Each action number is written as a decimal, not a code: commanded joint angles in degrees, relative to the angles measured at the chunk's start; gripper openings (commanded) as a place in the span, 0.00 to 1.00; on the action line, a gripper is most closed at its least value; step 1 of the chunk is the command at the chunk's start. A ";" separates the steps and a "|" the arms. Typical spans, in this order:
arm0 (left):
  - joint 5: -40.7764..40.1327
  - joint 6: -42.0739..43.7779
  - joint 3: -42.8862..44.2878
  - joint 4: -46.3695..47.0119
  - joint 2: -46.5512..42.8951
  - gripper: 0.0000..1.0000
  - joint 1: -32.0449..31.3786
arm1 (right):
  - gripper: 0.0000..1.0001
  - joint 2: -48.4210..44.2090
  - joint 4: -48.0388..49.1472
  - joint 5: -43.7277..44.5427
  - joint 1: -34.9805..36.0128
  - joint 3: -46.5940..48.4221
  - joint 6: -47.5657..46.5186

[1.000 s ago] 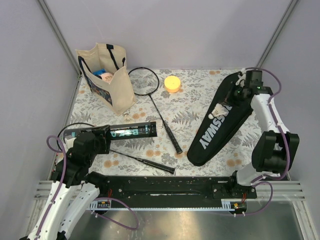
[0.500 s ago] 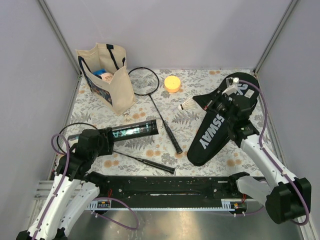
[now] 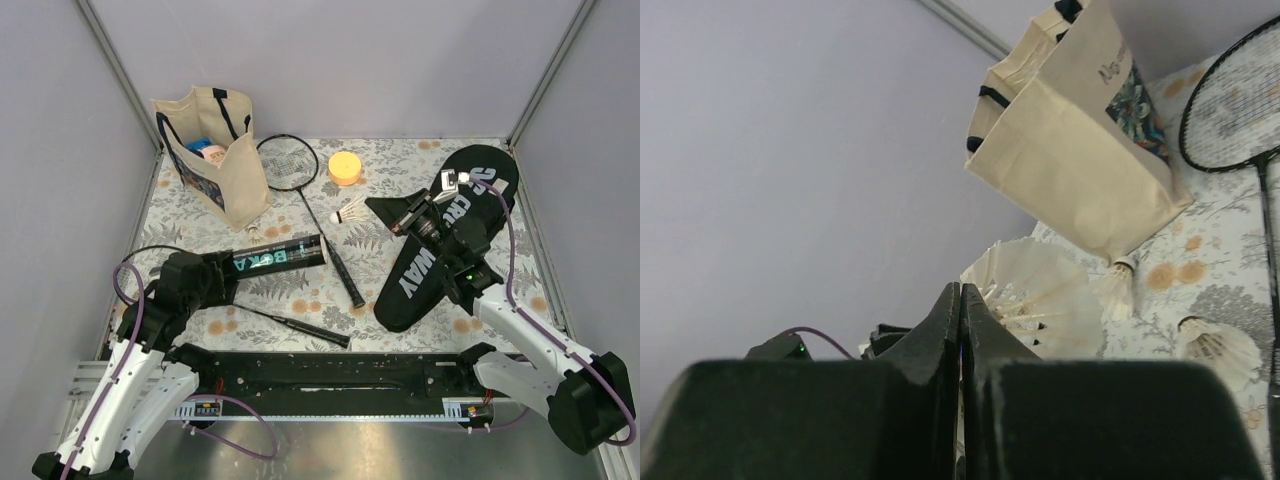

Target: Pack up the badminton gear

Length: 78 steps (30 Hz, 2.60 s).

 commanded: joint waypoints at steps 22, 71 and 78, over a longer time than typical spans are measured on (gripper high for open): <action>1.32 -5.07 0.29 7.62 -0.42 0.41 -0.12 | 0.00 -8.65 -6.45 9.65 8.88 -2.59 -2.88; -6.32 -3.31 -1.65 8.68 -3.14 0.38 -0.12 | 0.55 -1.00 -7.33 17.91 24.35 -1.00 -2.44; -13.18 -0.77 1.69 4.46 -5.07 0.38 -0.12 | 0.60 -0.57 -11.11 24.58 24.26 -2.76 -3.05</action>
